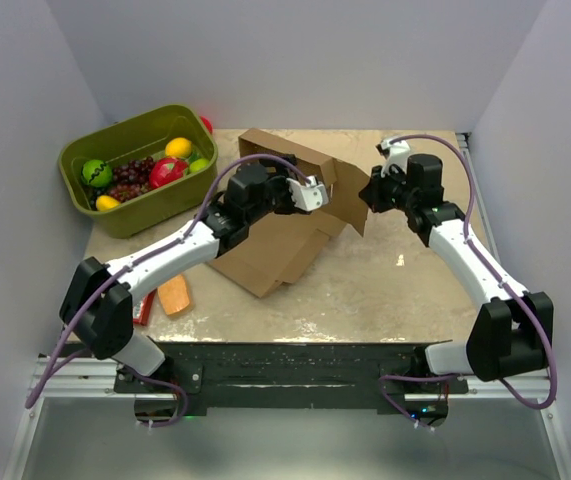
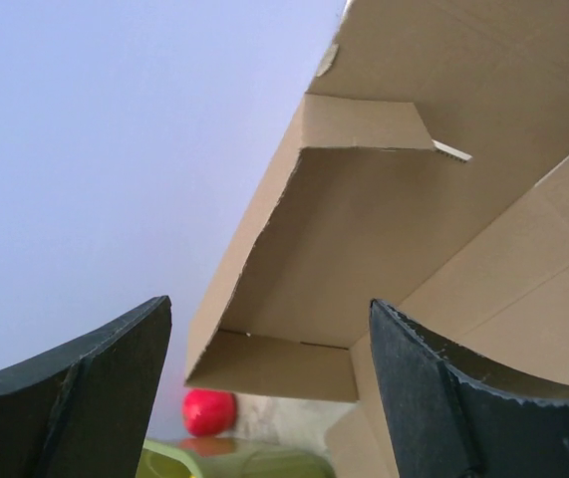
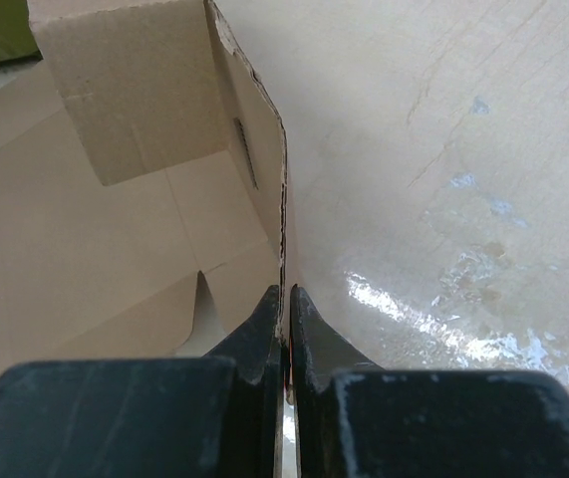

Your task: Fold the paper box

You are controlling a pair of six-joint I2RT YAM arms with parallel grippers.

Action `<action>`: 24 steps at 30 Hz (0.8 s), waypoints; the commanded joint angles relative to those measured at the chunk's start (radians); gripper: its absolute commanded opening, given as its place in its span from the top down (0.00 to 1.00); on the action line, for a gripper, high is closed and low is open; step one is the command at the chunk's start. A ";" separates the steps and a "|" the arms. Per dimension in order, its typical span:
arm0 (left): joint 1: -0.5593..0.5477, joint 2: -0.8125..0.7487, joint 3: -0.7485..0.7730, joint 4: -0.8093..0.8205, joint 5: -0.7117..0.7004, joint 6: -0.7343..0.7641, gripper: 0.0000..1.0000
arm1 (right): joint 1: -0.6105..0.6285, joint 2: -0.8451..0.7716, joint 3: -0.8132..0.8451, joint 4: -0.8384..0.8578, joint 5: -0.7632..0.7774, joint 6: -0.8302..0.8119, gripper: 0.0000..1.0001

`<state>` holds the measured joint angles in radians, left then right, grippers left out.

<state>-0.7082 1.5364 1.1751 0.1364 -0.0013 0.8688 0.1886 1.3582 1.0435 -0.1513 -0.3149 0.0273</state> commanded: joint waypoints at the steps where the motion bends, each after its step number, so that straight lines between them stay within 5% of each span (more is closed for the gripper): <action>1: 0.027 0.030 -0.032 0.130 0.092 0.160 0.15 | -0.003 -0.034 0.038 0.016 -0.059 -0.017 0.98; 14: 0.108 0.149 0.060 0.166 0.216 0.167 0.15 | -0.003 -0.036 0.032 0.024 -0.084 -0.023 0.98; 24: 0.136 0.235 0.173 0.098 0.284 0.145 0.24 | -0.002 -0.025 0.032 0.022 -0.089 -0.058 0.98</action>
<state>-0.5812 1.7462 1.2778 0.2253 0.2298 1.0138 0.1886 1.3582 1.0435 -0.1509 -0.3695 -0.0093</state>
